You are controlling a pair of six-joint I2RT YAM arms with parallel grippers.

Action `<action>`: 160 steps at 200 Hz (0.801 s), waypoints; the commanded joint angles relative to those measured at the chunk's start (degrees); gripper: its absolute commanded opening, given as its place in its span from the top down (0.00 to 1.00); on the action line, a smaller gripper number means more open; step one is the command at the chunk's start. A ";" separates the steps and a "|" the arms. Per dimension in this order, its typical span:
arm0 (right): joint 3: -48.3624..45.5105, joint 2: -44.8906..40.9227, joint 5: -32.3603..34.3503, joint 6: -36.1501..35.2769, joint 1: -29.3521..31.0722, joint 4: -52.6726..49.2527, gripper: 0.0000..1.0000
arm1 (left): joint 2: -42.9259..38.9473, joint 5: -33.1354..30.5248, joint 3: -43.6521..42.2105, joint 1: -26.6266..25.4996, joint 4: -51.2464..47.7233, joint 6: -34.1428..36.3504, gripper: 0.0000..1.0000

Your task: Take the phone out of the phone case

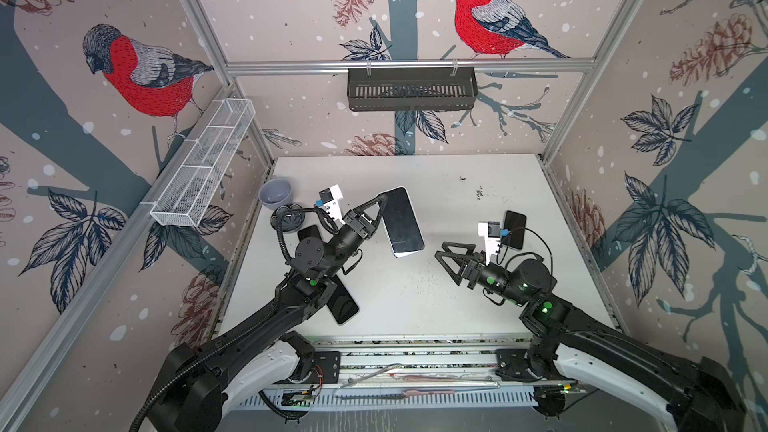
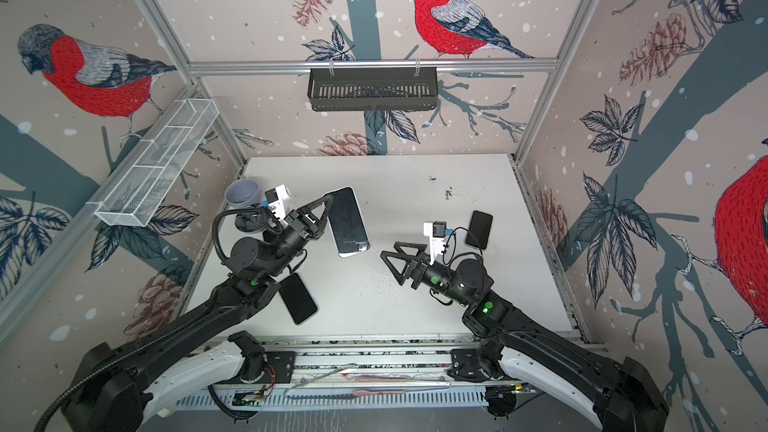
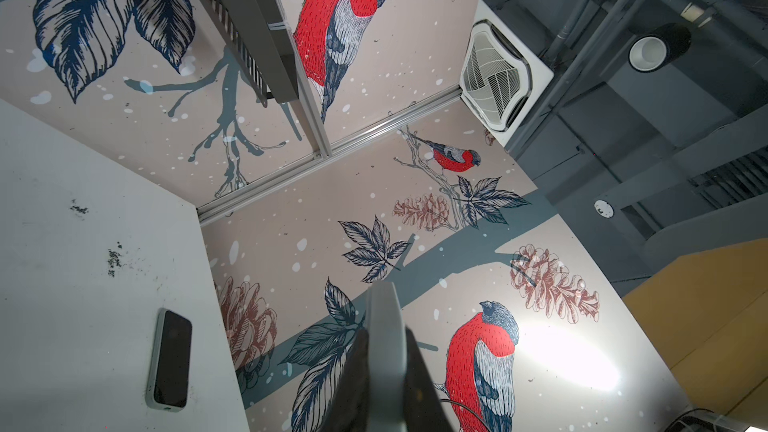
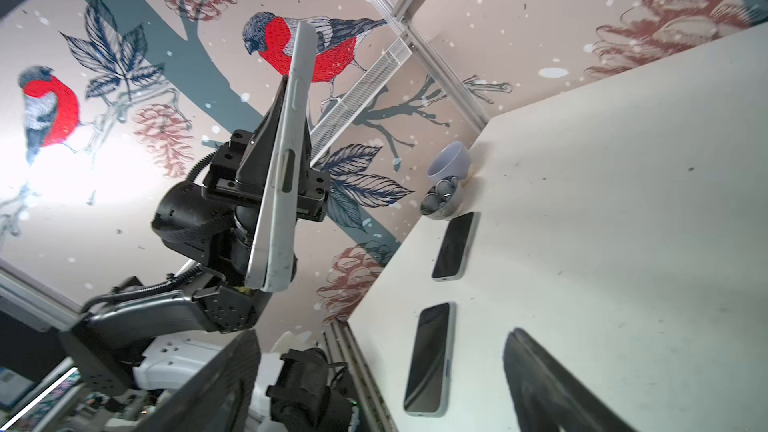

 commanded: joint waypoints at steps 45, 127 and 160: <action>1.03 7.78 -4.24 5.76 4.39 14.10 0.15 | 0.76 -3.16 -0.77 -1.60 8.45 -1.44 1.00; 0.86 11.36 -3.52 6.40 4.50 17.06 0.17 | 2.50 -3.48 -1.67 -2.66 11.27 -1.28 1.00; 0.95 12.13 -3.37 6.77 3.37 16.78 0.18 | 2.79 -3.61 -1.74 -3.06 11.90 -1.05 1.00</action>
